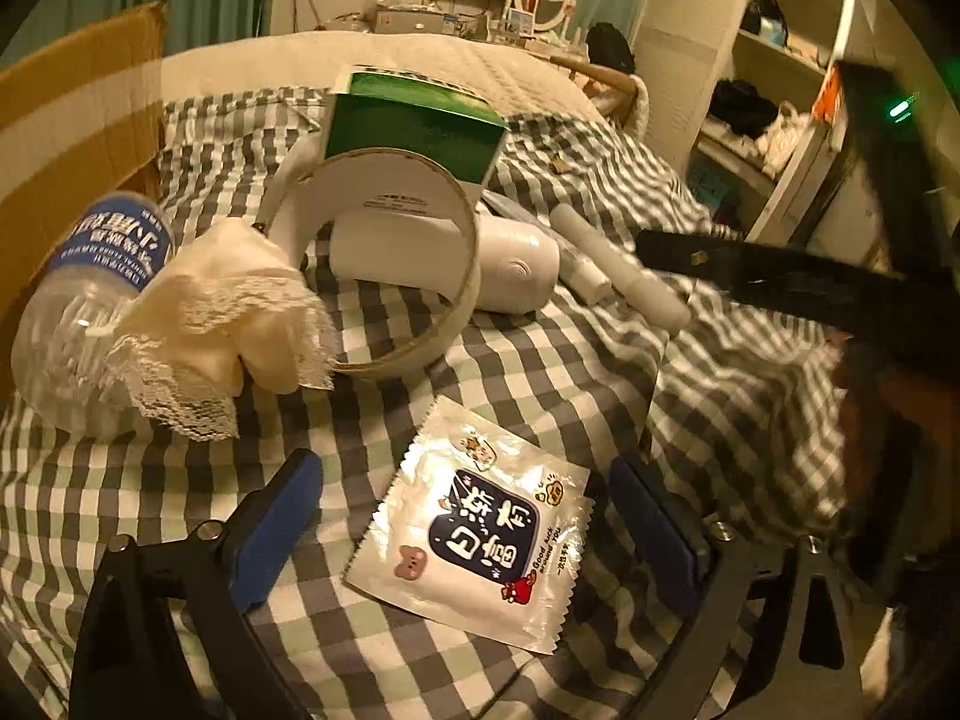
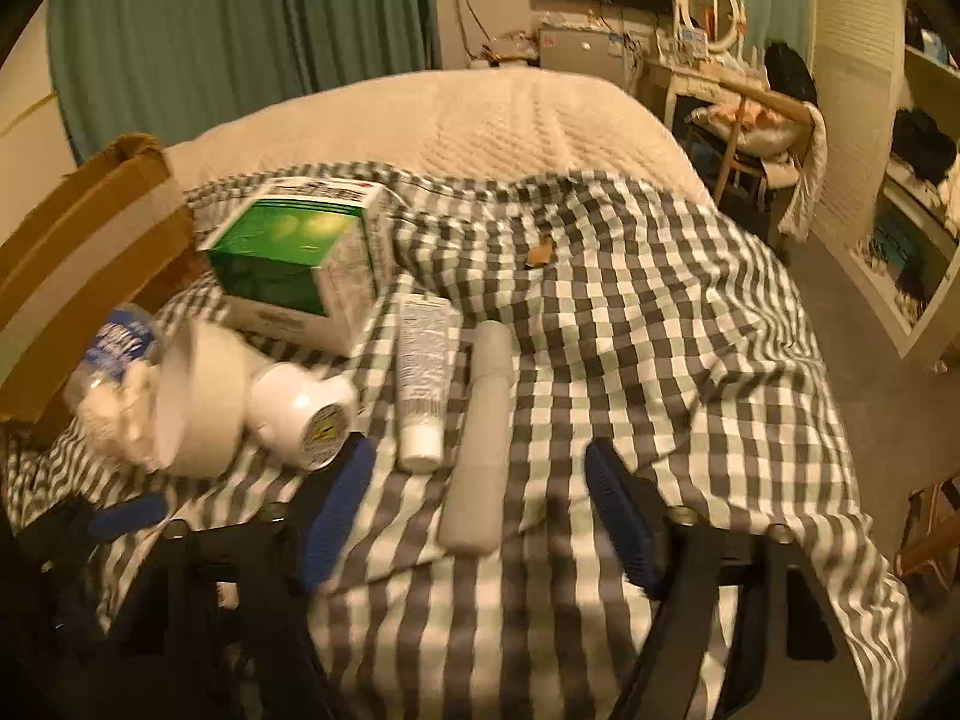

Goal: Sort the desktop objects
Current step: 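Lower the left tool onto the white sachet while the right tool reaches the white tube, then grasp the white tube with the right tool while the left grasps the white sachet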

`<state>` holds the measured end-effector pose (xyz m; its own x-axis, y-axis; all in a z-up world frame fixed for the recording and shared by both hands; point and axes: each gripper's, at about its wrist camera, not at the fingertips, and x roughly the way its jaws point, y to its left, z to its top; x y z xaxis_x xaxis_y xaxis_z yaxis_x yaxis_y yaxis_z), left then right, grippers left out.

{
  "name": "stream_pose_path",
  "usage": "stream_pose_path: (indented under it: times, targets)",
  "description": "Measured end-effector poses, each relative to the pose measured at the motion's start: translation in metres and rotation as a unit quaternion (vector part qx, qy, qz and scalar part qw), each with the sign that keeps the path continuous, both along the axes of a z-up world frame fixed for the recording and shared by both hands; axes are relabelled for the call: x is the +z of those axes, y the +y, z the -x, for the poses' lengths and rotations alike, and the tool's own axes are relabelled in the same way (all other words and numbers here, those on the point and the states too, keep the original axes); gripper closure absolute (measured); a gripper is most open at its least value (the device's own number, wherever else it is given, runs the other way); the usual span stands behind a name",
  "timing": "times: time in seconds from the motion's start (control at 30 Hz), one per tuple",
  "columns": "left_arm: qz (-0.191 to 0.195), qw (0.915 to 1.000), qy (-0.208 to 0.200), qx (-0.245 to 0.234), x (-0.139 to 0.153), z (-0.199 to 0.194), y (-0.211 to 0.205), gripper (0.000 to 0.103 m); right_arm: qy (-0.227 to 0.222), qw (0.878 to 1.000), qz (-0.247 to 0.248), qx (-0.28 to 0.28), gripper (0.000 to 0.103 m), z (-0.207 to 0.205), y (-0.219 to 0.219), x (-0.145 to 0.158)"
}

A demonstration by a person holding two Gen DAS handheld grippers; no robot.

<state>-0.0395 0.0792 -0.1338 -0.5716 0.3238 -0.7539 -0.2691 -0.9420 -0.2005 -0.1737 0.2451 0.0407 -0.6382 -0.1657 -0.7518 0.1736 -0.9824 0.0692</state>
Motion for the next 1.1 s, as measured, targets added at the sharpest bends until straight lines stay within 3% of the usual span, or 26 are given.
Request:
stream_pose_path:
  times: [0.1, 0.4, 0.53, 0.73, 0.8, 0.87, 0.97, 1.1]
  targets:
    - [0.001, 1.0, -0.006, 0.005, -0.001, 0.003, -0.001, 0.015, -0.021, 1.0, 0.005, -0.019, 0.058, 0.017, 0.007, -0.013]
    - [0.031, 0.9994, 0.002, -0.015, -0.003, 0.0, 0.012, 0.028, -0.044, 0.999, -0.011, -0.002, 0.06, 0.039, -0.004, -0.037]
    - [0.033, 0.9993, 0.0, -0.02, -0.002, 0.001, 0.012, 0.037, -0.049, 0.998, -0.045, 0.012, 0.087, 0.035, -0.013, -0.037]
    - [0.038, 0.9989, 0.002, -0.028, -0.001, 0.002, 0.009, 0.051, -0.042, 0.998, -0.039, 0.017, 0.089, 0.01, -0.01, -0.018]
    - [0.045, 0.9984, 0.004, -0.035, -0.001, 0.002, 0.011, 0.064, -0.036, 0.998, -0.042, 0.018, 0.089, 0.0, -0.01, -0.006]
    - [0.052, 0.9975, 0.006, -0.048, 0.002, -0.002, 0.015, 0.084, -0.036, 0.998, -0.044, 0.021, 0.089, -0.007, -0.008, 0.004]
    - [0.066, 0.9963, 0.01, -0.054, 0.007, -0.01, 0.018, 0.09, -0.03, 0.997, -0.061, 0.027, 0.09, -0.024, -0.009, 0.021]
    - [0.049, 0.9973, 0.016, -0.052, 0.019, -0.018, 0.014, 0.095, -0.023, 0.996, -0.081, 0.035, 0.091, -0.045, -0.011, 0.039]
